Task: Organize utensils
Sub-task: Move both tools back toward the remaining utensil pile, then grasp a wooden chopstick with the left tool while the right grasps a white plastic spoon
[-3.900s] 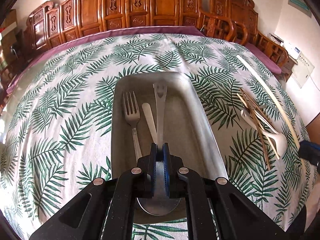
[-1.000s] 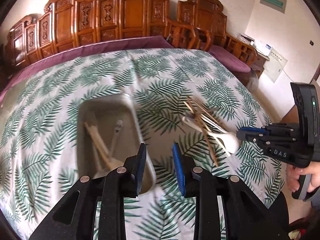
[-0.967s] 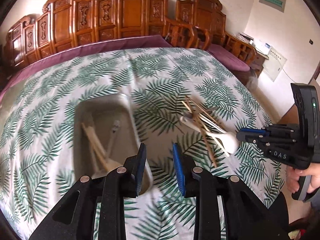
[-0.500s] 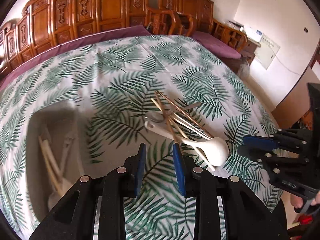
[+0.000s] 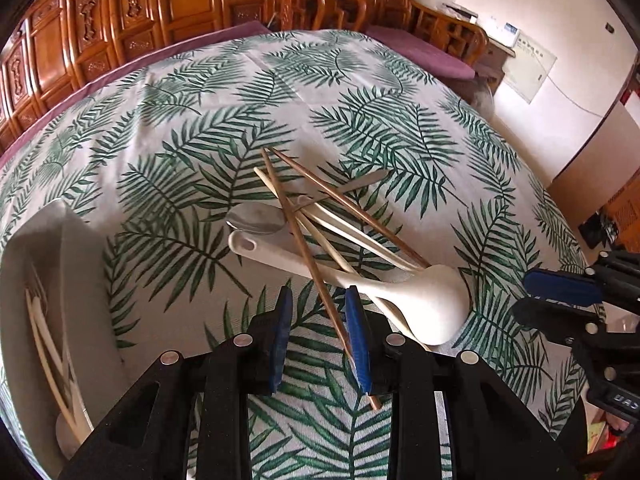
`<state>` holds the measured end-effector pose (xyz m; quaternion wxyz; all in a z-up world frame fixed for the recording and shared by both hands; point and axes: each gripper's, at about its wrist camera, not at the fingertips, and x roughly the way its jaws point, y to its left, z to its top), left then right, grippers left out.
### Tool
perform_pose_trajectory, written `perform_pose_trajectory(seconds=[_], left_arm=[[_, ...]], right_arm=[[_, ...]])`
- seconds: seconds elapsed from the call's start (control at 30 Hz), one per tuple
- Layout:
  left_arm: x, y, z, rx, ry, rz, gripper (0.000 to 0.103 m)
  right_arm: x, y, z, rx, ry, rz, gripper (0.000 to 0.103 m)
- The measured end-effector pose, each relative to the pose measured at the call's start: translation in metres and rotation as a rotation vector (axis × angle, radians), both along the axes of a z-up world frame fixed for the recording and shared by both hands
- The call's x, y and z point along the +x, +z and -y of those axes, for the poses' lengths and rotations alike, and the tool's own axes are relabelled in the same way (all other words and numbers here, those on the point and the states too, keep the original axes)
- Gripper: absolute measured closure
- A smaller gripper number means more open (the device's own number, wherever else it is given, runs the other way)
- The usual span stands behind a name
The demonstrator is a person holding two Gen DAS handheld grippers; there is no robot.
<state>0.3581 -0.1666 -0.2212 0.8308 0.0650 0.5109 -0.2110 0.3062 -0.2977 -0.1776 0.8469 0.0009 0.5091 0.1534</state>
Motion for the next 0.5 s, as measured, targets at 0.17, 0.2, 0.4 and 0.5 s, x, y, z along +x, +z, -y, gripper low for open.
perform_pose_trajectory(seconds=[0.17, 0.2, 0.4, 0.5], left_arm=[[0.009, -0.009, 0.006, 0.008, 0.007, -0.033, 0.078], [0.011, -0.011, 0.007, 0.007, 0.008, -0.041, 0.078], [0.016, -0.018, 0.008, -0.016, 0.025, -0.071, 0.08], [0.017, -0.019, 0.003, -0.029, 0.035, -0.085, 0.093]], right_arm=[[0.001, 0.003, 0.001, 0.002, 0.005, 0.011, 0.08], [0.0, 0.003, 0.001, 0.003, 0.006, 0.014, 0.08], [-0.001, 0.003, 0.004, 0.01, -0.005, 0.011, 0.08], [-0.001, 0.003, 0.003, 0.011, -0.004, 0.009, 0.08]])
